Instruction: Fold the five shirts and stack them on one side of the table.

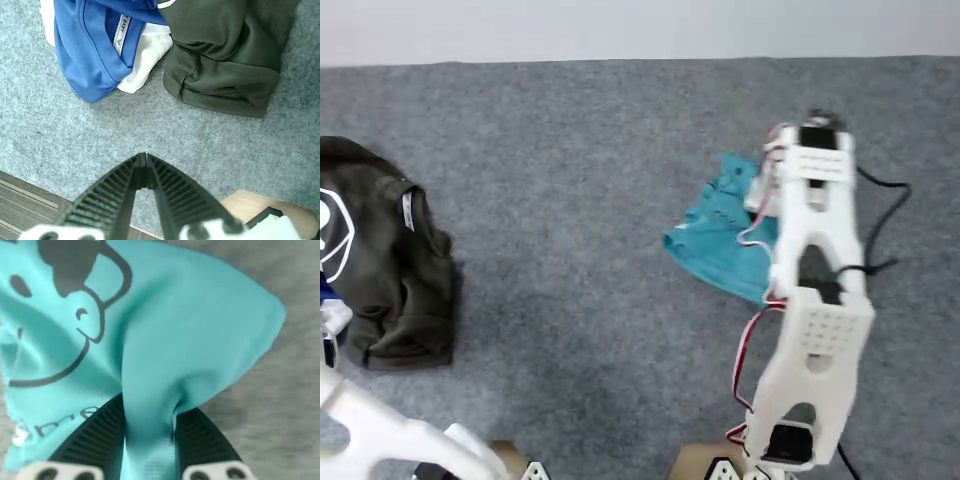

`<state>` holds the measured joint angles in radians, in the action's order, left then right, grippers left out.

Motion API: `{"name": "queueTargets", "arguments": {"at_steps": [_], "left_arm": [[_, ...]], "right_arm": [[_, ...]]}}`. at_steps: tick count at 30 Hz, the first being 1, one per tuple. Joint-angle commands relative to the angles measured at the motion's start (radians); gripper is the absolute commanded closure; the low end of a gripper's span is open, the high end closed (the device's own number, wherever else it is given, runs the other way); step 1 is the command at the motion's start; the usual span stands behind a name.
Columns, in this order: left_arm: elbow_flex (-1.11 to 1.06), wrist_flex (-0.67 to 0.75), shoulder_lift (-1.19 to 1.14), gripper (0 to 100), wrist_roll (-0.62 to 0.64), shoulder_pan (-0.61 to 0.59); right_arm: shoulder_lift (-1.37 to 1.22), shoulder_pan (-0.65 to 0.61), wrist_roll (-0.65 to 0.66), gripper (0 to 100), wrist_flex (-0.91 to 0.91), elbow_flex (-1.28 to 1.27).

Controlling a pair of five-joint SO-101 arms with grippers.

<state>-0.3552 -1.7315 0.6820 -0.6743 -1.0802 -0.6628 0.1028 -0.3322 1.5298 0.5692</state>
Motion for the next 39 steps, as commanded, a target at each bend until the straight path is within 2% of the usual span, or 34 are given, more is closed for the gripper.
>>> {"name": "queueTargets", "arguments": {"at_steps": [1, 13, 22, 31, 34, 39], "left_arm": [[0.007, -0.008, 0.023, 99, -0.006, -0.002], [0.007, -0.008, 0.023, 99, -0.006, 0.000], [0.007, -0.009, 0.023, 99, -0.006, 0.000], [0.005, -0.008, 0.023, 99, -0.006, 0.000], [0.005, -0.008, 0.023, 99, -0.006, 0.000], [0.005, -0.009, 0.023, 99, -0.006, 0.000]], "right_arm": [[0.122, 0.105, 0.110, 99.0, 0.031, 0.034], [0.173, 0.452, 0.419, 99.0, 0.085, 0.035], [0.162, 0.719, 0.712, 99.0, -0.074, 0.029], [0.051, 0.753, 0.859, 97.6, -0.143, 0.034], [0.045, 0.748, 0.858, 92.3, -0.143, 0.034], [0.041, 0.728, 0.859, 94.8, -0.140, 0.034]]}}
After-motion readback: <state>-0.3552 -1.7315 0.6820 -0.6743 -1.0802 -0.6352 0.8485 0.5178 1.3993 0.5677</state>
